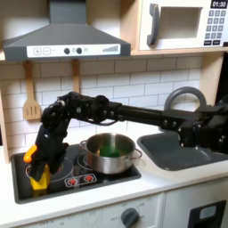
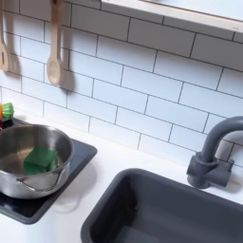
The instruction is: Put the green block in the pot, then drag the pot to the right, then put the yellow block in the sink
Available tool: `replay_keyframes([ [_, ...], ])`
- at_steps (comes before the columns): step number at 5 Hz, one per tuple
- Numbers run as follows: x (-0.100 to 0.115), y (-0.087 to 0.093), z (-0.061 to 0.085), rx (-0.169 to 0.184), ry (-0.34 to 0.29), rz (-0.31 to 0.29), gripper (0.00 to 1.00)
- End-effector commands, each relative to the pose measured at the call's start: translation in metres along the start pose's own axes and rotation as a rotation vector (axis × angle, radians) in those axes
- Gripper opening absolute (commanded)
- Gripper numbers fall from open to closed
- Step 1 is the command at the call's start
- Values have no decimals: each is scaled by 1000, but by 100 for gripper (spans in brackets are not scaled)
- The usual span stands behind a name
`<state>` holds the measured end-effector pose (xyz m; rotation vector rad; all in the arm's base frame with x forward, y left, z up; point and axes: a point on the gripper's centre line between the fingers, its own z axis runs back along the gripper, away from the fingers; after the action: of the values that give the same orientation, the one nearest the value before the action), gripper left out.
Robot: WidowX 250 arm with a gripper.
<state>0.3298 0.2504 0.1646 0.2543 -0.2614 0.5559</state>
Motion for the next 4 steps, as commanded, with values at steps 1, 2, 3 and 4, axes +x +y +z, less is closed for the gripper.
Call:
replay_keyframes([
  [1,-3,-6,0,-12,-8,-12,0],
  [2,-3,-9,3,-21,-25,-24,0],
  [3,-4,-17,12,-38,-40,-41,0],
  [4,-5,-27,18,-55,-52,-62,0],
])
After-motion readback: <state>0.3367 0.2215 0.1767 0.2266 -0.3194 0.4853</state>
